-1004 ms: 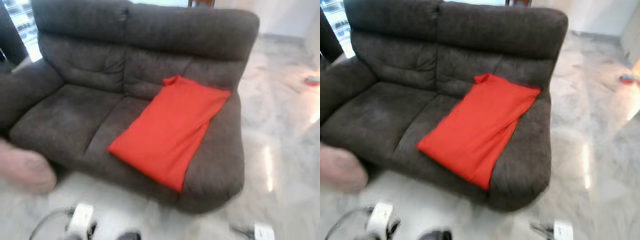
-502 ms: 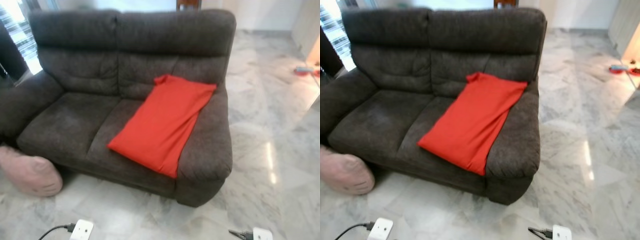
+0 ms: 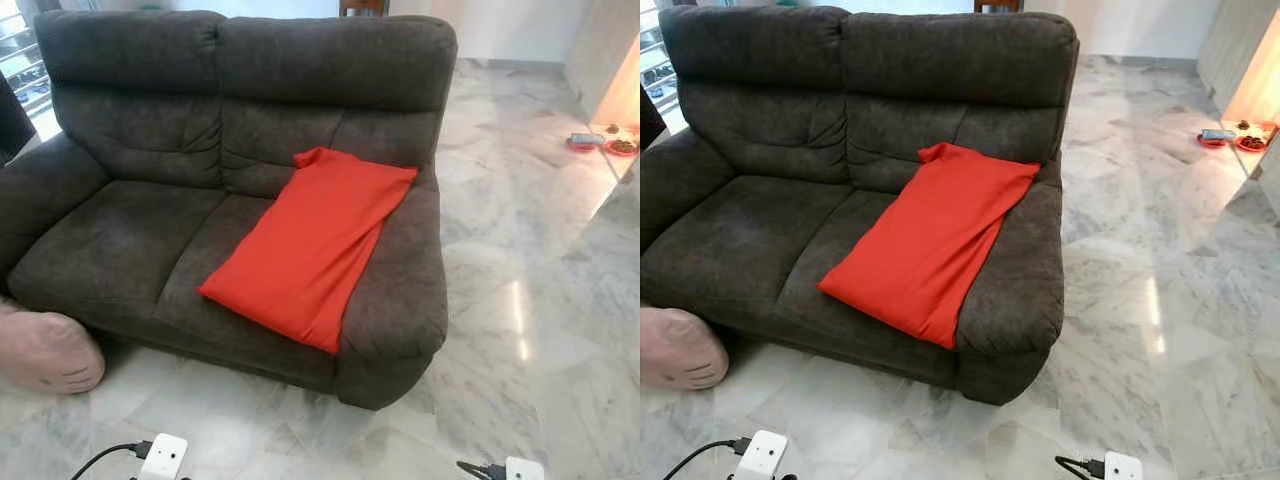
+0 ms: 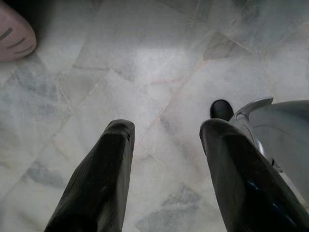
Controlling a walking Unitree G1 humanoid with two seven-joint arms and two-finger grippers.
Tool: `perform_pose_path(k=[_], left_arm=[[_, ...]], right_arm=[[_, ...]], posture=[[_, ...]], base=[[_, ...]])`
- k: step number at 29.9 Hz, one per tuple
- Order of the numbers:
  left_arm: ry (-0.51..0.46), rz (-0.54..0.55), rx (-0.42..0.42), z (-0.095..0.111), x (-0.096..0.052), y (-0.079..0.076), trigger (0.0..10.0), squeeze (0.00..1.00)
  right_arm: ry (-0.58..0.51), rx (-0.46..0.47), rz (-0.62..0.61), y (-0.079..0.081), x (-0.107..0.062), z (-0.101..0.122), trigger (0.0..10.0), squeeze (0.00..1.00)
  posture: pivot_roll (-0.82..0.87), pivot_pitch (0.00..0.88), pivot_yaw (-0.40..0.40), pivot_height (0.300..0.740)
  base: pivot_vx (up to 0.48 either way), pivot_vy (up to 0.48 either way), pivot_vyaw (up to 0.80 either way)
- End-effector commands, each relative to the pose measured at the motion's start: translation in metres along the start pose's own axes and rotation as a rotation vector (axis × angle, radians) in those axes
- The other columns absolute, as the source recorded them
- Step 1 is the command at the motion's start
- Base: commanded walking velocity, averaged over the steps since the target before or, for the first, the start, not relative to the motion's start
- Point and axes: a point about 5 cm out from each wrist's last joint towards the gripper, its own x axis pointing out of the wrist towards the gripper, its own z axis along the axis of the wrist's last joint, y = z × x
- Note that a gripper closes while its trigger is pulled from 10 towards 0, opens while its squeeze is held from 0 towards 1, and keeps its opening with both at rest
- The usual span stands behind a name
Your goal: Move the pillow to the sofa from floor
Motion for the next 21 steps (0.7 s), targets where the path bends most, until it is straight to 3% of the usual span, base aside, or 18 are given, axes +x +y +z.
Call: perform_pose_path(k=[1, 7, 13, 21], left_arm=[[0.014, 0.004, 0.002, -0.004, -0.002, 0.004, 10.0, 0.0], [0.013, 0.01, -0.009, -0.005, -0.002, 0.006, 10.0, 0.0], [0.01, 0.008, -0.015, -0.003, -0.001, 0.005, 10.0, 0.0], [-0.006, -0.007, -0.016, 0.001, 0.0, -0.001, 10.0, 0.0]], right_arm=[[-0.05, 0.006, -0.003, 0.0, 0.002, 0.013, 10.0, 0.0], [-0.065, -0.137, 0.003, -0.006, 0.004, 0.023, 10.0, 0.0], [-0.082, -0.169, -0.021, -0.022, 0.004, 0.03, 10.0, 0.0], [-0.133, -0.234, 0.01, -0.032, 0.001, 0.032, 10.0, 0.0]], posture=[[0.12, 0.04, 0.01, 0.74], [0.13, 0.049, 0.005, 0.74], [0.12, 0.057, 0.0, 0.74], [0.11, 0.067, -0.002, 0.74]], base=[[0.0, 0.0, 0.0], [0.0, 0.0, 0.0], [0.0, 0.0, 0.0], [0.0, 0.0, 0.0]])
